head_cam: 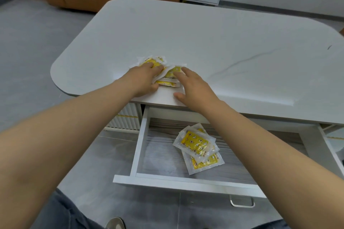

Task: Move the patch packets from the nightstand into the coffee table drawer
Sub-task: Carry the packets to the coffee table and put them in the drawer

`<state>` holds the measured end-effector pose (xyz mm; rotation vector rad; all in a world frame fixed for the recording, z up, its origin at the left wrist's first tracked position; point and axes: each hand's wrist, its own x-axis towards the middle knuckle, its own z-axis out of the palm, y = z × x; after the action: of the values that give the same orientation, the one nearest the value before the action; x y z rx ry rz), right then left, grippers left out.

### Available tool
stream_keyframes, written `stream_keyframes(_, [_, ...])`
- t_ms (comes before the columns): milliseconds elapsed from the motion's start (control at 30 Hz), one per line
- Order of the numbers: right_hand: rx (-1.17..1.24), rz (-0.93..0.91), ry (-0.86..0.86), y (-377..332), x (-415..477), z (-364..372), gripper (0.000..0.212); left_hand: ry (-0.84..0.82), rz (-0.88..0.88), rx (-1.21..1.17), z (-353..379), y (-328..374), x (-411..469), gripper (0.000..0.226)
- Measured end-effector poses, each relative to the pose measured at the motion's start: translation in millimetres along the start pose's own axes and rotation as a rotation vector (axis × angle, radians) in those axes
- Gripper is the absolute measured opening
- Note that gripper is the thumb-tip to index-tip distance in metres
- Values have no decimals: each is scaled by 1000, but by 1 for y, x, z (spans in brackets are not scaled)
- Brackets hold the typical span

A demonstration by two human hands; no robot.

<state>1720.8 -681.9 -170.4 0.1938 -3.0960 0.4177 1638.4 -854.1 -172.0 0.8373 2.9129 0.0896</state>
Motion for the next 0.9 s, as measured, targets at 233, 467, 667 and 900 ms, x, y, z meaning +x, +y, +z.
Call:
stream_keyframes(233, [-38,8,82,0,29,12,26,23,49,67,1,-2,2,62])
stream_keyframes(467, [-37,-26,99,3,5,15,26,-7,69,83,0,12,-18,61])
stream_keyframes(667, [36,-66,136,9,-49,19,28,66,168,5,7,32,-60,65])
stream_keyframes(900, [-6,-46,151,11,-74,20,32,-112,95,115,0,29,-47,102])
